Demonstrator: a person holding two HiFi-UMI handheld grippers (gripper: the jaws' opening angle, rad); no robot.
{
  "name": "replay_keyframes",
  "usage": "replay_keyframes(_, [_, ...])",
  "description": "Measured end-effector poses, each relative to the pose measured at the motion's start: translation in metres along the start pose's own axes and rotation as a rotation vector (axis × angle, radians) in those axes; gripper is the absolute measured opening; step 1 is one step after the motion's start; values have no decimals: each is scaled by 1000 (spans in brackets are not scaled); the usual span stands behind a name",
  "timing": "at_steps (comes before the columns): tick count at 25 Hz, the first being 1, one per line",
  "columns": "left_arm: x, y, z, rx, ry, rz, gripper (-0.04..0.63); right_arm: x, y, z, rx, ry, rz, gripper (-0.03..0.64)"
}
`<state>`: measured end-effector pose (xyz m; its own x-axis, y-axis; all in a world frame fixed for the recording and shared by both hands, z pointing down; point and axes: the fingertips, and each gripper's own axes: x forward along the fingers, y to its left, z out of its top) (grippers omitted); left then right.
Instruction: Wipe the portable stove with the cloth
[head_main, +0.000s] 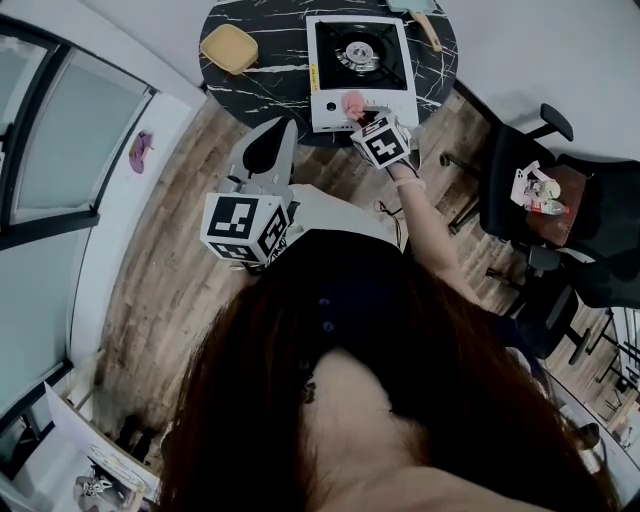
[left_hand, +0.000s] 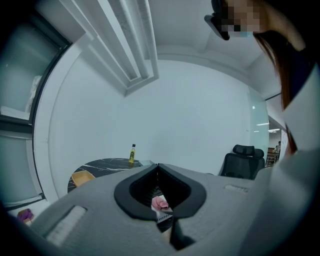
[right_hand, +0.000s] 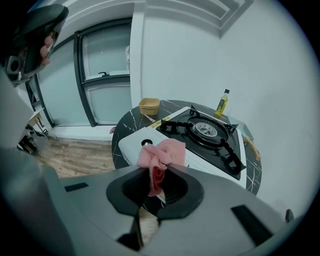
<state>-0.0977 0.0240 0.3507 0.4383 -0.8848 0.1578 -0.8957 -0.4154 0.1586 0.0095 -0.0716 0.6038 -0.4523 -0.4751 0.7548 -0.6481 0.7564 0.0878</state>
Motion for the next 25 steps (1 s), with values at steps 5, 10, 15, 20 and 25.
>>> replay_keyframes(5, [2,9,5,9,0,-7,12,2,11,7,-10,6,10,43])
replay_keyframes(10, [7,17,9,20,4,-16,12,6,22,16,-14,-1,23,43])
replay_keyframes(15, [10,24,14,28,5,-25,13,9,30,20,-7,-6,32,43])
replay_keyframes(20, [13,30,14,25,9,-31,12,15,43,27,-29,-8,54,43])
replay_keyframes(25, [16,33,13,18,13,-44,12,17,56,36,-66,-17,74,43])
